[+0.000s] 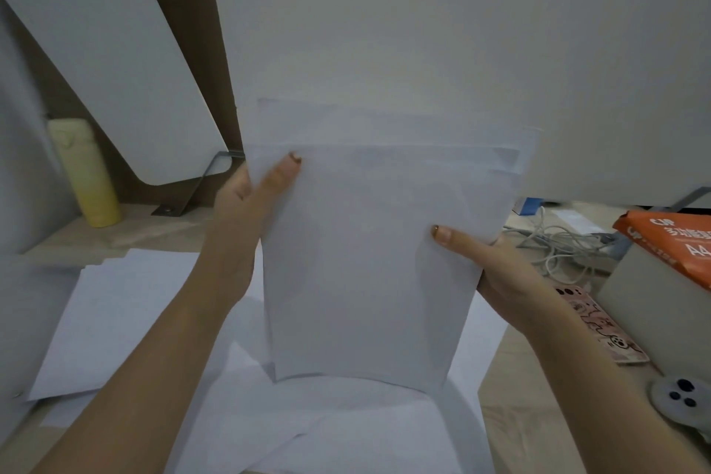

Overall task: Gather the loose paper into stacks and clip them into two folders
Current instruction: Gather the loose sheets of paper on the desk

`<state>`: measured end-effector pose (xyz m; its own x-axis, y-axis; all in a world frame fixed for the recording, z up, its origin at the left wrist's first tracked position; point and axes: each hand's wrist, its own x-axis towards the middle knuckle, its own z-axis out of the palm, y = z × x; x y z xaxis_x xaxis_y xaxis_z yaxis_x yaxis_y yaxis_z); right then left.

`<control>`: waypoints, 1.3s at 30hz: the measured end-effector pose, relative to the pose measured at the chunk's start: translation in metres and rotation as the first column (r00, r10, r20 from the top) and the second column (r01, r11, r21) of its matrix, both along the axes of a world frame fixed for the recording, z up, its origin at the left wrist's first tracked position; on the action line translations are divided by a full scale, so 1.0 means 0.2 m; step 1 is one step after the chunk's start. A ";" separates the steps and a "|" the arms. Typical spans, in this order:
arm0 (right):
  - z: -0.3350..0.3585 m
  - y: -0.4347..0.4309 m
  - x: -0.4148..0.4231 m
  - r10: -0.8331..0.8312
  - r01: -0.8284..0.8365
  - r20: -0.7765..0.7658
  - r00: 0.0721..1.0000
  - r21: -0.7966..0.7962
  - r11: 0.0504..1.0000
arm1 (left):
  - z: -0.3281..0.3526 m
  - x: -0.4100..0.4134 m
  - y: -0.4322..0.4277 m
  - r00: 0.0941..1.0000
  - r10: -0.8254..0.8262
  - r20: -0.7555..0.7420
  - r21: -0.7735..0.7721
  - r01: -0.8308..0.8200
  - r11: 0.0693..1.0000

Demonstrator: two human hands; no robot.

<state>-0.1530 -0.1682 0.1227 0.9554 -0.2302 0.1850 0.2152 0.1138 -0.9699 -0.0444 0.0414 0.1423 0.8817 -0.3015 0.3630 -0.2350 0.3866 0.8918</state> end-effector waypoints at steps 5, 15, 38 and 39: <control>-0.05 0.00 -0.01 0.012 -0.012 -0.011 1.000 0.002 1.000 | 0.16 -0.02 -0.06 0.989 0.104 0.101 0.063 -0.111 0.992; -0.11 -0.03 -0.04 0.053 -0.053 -0.123 0.991 -0.001 0.999 | 0.15 0.07 -0.08 0.957 0.181 0.228 0.254 -0.238 0.937; -0.26 -0.04 -0.09 0.017 -0.016 -0.142 0.990 0.013 1.000 | -0.29 -0.10 0.03 0.981 0.191 0.027 0.059 -0.192 0.980; -0.29 -0.03 -0.09 0.014 -0.014 -0.160 0.987 0.002 1.000 | -0.32 -0.11 0.03 0.980 0.197 0.014 0.059 -0.197 0.979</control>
